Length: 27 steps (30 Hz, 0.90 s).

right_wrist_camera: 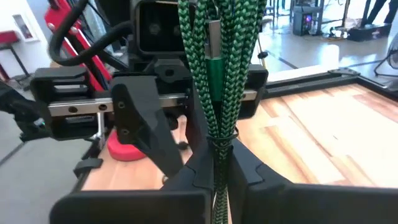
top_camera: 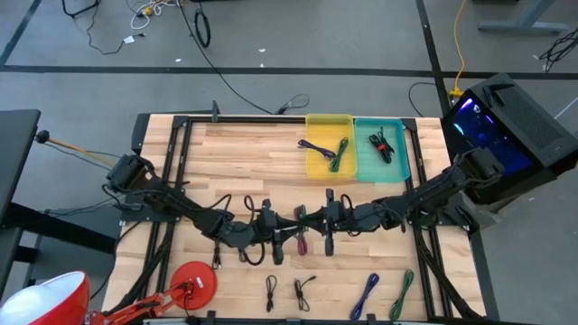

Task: Pick & Place USB Port
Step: Put the top green charger cable into the yellow bin

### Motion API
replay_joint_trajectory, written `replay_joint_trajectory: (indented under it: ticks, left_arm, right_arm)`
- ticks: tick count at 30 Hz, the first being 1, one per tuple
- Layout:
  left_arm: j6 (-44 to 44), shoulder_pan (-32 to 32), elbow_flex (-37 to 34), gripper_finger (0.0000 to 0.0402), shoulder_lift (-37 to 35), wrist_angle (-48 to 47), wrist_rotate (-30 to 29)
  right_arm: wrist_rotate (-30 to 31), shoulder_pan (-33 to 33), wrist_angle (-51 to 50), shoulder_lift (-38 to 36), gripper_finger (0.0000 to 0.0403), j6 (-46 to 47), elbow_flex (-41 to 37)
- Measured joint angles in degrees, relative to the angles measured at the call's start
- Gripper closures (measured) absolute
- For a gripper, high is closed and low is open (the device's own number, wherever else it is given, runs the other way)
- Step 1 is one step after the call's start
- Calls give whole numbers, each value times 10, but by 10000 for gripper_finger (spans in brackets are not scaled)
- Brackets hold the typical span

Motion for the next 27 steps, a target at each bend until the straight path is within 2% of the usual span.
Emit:
replay_joint_trajectory:
  ticks: [4, 8, 11, 13, 18, 27]
  left_arm:
    - [-3, -2, 0, 305, -1, -30, -13]
    - [-3, -12, 1, 302, -26, -93, 18]
    - [-20, -18, 1, 304, -59, -157, 2]
    - [-32, -24, 1, 305, -71, -165, -11]
    - [-38, -69, 1, 305, -80, -176, 16]
    - [-125, -153, 1, 305, -80, -261, -28]
  right_arm:
    - [-24, -31, -18, -5, 392, 6, 0]
    - [31, -66, -76, -36, 393, 15, -1]
    - [23, -81, -152, -77, 393, 29, -1]
    - [24, -99, -181, -100, 393, 37, -1]
    - [17, -157, -250, -149, 393, 60, -1]
    - [13, -282, -361, -155, 393, 132, -2]
